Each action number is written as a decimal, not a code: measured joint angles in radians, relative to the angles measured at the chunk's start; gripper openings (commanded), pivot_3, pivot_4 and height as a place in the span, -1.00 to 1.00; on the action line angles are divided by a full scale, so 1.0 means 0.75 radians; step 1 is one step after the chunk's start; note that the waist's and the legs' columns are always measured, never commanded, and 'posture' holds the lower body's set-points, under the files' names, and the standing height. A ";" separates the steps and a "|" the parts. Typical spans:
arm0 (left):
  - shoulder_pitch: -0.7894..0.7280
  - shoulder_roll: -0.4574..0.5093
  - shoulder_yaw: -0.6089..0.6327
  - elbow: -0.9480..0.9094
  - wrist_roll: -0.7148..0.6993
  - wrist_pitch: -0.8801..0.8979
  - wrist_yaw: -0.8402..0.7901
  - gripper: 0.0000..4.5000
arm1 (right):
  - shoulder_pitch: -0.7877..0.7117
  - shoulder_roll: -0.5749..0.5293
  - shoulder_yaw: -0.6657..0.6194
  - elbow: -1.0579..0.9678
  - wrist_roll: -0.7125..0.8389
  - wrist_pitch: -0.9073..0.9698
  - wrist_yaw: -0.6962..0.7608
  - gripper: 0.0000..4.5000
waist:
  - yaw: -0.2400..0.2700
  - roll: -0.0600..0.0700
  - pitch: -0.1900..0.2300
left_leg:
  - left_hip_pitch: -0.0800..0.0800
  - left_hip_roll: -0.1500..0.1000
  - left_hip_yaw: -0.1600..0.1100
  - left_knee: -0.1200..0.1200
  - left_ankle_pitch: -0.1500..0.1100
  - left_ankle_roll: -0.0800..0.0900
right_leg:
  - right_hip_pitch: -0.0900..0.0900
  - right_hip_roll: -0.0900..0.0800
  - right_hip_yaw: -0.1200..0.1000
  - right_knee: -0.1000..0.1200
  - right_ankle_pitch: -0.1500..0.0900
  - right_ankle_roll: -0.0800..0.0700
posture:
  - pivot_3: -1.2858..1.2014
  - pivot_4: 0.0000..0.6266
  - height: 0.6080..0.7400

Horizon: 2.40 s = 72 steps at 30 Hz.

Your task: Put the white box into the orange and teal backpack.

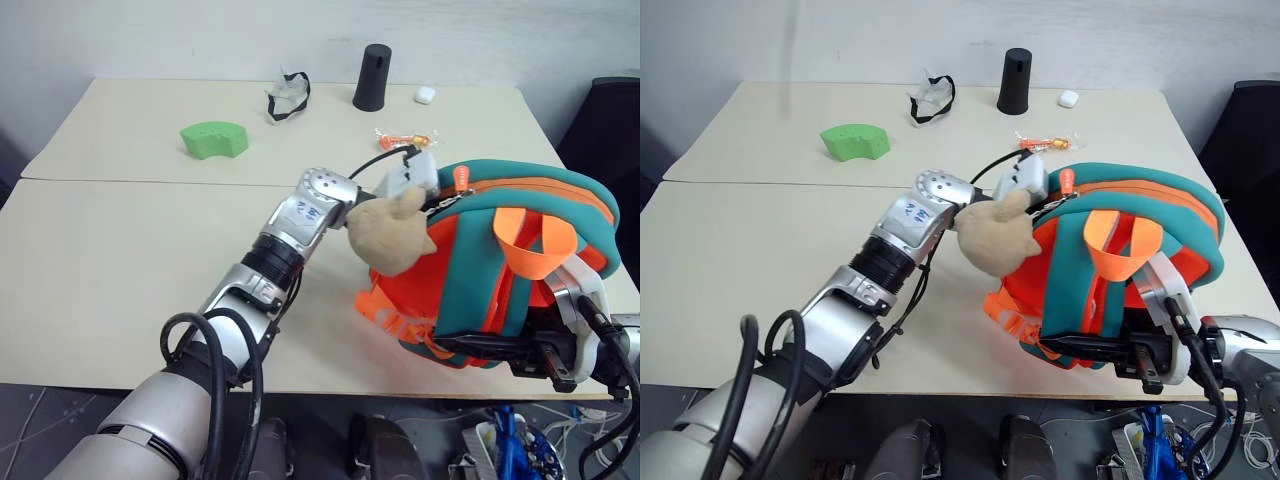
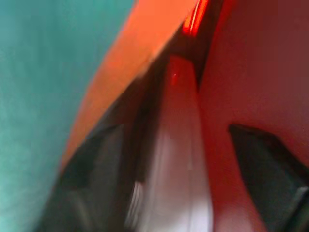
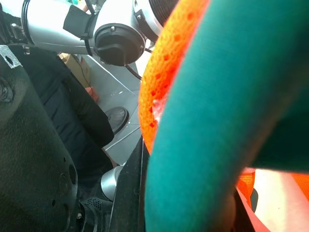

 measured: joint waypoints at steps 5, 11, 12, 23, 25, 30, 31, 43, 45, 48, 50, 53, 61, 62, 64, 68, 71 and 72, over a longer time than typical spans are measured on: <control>0.014 0.179 0.082 -0.177 -0.094 0.155 -0.098 0.99 | -0.013 0.020 0.008 0.026 -0.040 -0.028 -0.028 -1.00 | -0.005 0.000 0.000 | 0.000 0.000 0.000 0.000 0.001 -0.001 | -0.001 0.001 0.000 0.001 0.000 0.000 | 0.03 -0.52 1.00; 0.016 0.440 0.169 -0.412 -0.212 0.300 -0.232 0.99 | -0.048 0.060 0.039 0.107 -0.128 -0.077 -0.061 -1.00 | 0.004 0.000 0.000 | 0.000 -0.001 0.000 0.000 0.001 -0.001 | 0.000 0.003 0.000 0.001 0.000 0.000 | 0.03 -0.52 1.00; 0.019 0.478 0.178 -0.449 -0.233 0.323 -0.259 0.99 | -0.062 0.072 0.052 0.123 -0.155 -0.090 -0.076 -1.00 | 0.006 0.000 0.000 | 0.000 -0.001 0.000 0.001 0.001 -0.001 | 0.000 0.003 -0.001 0.001 0.000 0.000 | 0.03 -0.52 1.00; 0.068 0.634 0.376 -0.563 -0.463 0.594 -0.215 0.99 | -0.120 0.128 0.117 0.177 -0.286 -0.167 -0.135 -1.00 | 0.001 0.000 0.000 | 0.000 -0.001 0.000 0.002 0.001 -0.001 | 0.001 0.005 0.000 0.002 0.000 0.001 | 0.03 -0.52 1.00; 0.043 0.631 0.383 -0.592 -0.493 0.655 -0.179 0.99 | -0.121 0.128 0.117 0.177 -0.291 -0.167 -0.135 -1.00 | 0.006 0.000 0.000 | 0.000 -0.002 0.000 0.002 0.001 -0.001 | 0.002 0.004 0.000 0.002 0.001 0.002 | 0.03 -0.52 1.00; 0.066 0.549 0.237 -0.845 -0.492 0.759 -0.042 0.99 | -0.131 0.129 0.118 0.177 -0.294 -0.167 -0.144 -1.00 | 0.006 0.000 0.000 | 0.000 -0.003 0.000 0.002 0.001 0.002 | 0.005 0.004 0.003 0.001 0.004 0.007 | 0.03 -0.52 1.00; 0.086 0.531 0.194 -0.886 -0.494 0.766 -0.034 0.99 | -0.133 0.129 0.118 0.177 -0.294 -0.167 -0.147 -1.00 | 0.005 0.000 0.000 | 0.000 -0.003 0.001 0.002 0.001 0.002 | 0.004 0.004 0.003 0.001 0.004 0.007 | 0.03 -0.52 1.00; 0.134 0.531 0.017 -0.947 -0.461 0.667 -0.056 0.99 | -0.147 0.154 0.135 0.177 -0.294 -0.153 -0.189 -1.00 | 0.003 0.001 0.000 | 0.001 -0.002 0.002 0.002 0.002 0.000 | 0.003 0.004 0.004 0.000 0.003 0.005 | 0.03 -0.52 1.00; 0.139 0.542 0.040 -0.957 -0.510 0.705 -0.085 0.99 | -0.151 0.154 0.147 0.177 -0.295 -0.153 -0.194 -1.00 | 0.003 0.001 0.000 | 0.001 -0.002 0.001 0.002 0.002 0.000 | 0.003 0.004 0.004 0.001 0.003 0.005 | 0.03 -0.52 1.00; 0.138 0.570 0.106 -0.967 -0.606 0.759 -0.129 0.99 | -0.155 0.155 0.153 0.177 -0.301 -0.153 -0.197 -1.00 | -0.001 0.001 0.000 | 0.001 -0.001 0.002 0.002 0.002 0.000 | 0.002 0.004 0.004 0.001 0.003 0.005 | 0.03 -0.52 1.00; 0.131 0.597 0.143 -0.990 -0.650 0.768 -0.158 0.99 | -0.162 0.156 0.154 0.177 -0.307 -0.154 -0.201 -1.00 | -0.001 0.001 0.000 | 0.001 -0.001 0.002 0.002 0.002 0.000 | 0.002 0.004 0.004 0.001 0.002 0.004 | 0.03 -0.52 1.00; 0.120 0.637 0.161 -0.984 -0.637 0.711 -0.151 0.99 | -0.172 0.161 0.155 0.177 -0.309 -0.155 -0.206 -1.00 | 0.002 0.001 0.000 | 0.002 -0.002 0.002 0.002 0.002 0.000 | 0.003 0.004 0.004 0.001 0.002 0.004 | 0.03 -0.52 1.00; 0.122 0.742 0.159 -0.986 -0.616 0.642 -0.181 0.99 | -0.185 0.166 0.157 0.178 -0.310 -0.150 -0.207 -1.00 | 0.002 0.001 0.000 | 0.001 -0.002 0.002 0.002 0.002 0.000 | 0.002 0.004 0.004 0.001 0.002 0.004 | 0.03 -0.52 1.00; 0.125 0.739 0.135 -1.015 -0.599 0.617 -0.179 0.99 | -0.189 0.166 0.157 0.178 -0.310 -0.144 -0.207 -1.00 | 0.003 0.001 0.000 | 0.001 -0.002 0.002 0.002 0.002 0.000 | 0.003 0.004 0.004 0.001 0.002 0.004 | 0.03 -0.52 1.00; 0.139 0.723 0.101 -1.045 -0.579 0.604 -0.168 0.99 | -0.191 0.166 0.157 0.178 -0.309 -0.141 -0.208 -1.00 | 0.004 0.001 0.000 | 0.001 -0.002 0.002 0.002 0.002 0.000 | 0.003 0.004 0.004 0.001 0.002 0.004 | 0.03 -0.52 1.00; 0.168 0.658 0.056 -1.045 -0.559 0.602 -0.119 0.99 | -0.191 0.166 0.157 0.178 -0.309 -0.138 -0.208 -1.00 | 0.004 0.001 0.000 | 0.001 -0.002 0.002 0.002 0.002 0.000 | 0.003 0.004 0.004 0.001 0.002 0.004 | 0.03 -0.52 1.00; 0.169 0.610 -0.020 -1.034 -0.442 0.512 -0.055 0.99 | -0.191 0.166 0.157 0.179 -0.308 -0.136 -0.209 -1.00 | 0.005 0.001 0.000 | 0.001 -0.003 0.002 0.002 0.002 0.000 | 0.003 0.004 0.004 0.001 0.002 0.004 | 0.03 -0.52 1.00; 0.174 0.598 -0.043 -1.023 -0.399 0.472 -0.037 0.99 | -0.191 0.166 0.157 0.179 -0.308 -0.134 -0.209 -1.00 | 0.005 0.001 0.000 | 0.001 -0.003 0.002 0.002 0.002 0.000 | 0.003 0.004 0.004 0.000 0.002 0.004 | 0.03 -0.52 1.00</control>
